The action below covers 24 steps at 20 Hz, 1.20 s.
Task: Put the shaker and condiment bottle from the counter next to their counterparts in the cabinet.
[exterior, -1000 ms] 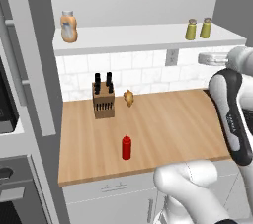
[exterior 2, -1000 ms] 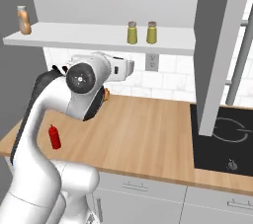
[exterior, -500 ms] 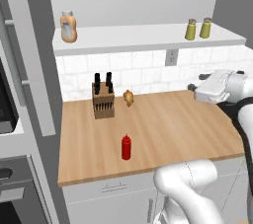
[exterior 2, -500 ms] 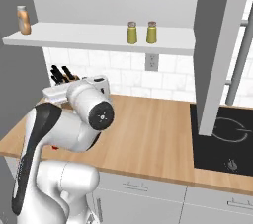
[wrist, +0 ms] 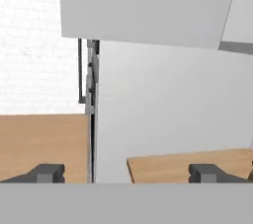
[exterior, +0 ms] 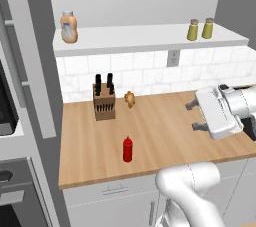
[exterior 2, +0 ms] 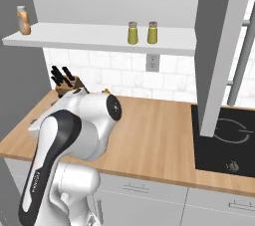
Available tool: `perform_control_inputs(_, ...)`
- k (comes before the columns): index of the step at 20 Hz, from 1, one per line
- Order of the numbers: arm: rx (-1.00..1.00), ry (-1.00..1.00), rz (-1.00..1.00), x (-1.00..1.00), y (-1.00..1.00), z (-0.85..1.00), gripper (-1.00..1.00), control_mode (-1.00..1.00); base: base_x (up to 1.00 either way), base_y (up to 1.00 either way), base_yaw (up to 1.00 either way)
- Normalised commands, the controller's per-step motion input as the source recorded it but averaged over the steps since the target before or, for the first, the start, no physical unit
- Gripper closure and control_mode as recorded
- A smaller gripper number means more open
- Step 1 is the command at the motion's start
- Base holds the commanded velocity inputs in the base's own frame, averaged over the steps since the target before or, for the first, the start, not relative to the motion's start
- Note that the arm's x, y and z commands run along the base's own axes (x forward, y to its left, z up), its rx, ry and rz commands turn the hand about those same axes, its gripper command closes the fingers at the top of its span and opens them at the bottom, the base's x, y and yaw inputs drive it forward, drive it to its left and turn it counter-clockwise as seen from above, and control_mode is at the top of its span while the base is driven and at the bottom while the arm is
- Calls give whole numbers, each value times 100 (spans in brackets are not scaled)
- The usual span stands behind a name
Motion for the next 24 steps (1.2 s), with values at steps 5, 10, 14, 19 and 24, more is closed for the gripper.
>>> perform_control_inputs(5, 1, 7, 11, -14, 10, -26, -100, -100, 0, 0, 0)
perform_control_inputs(10, 3, 3, 4, 0, 76, -70, -100, -100, 0, 0, 0)
perform_control_inputs(14, 1, 4, 6, 0, 91, -66, -100, -100, 0, 0, 0)
perform_control_inputs(19, 0, 0, 11, 13, 18, -69, -100, -100, 0, 0, 0)
perform_control_inputs(24, 2, 0, 18, 22, 0, -100, -100, -100, 0, 0, 0)
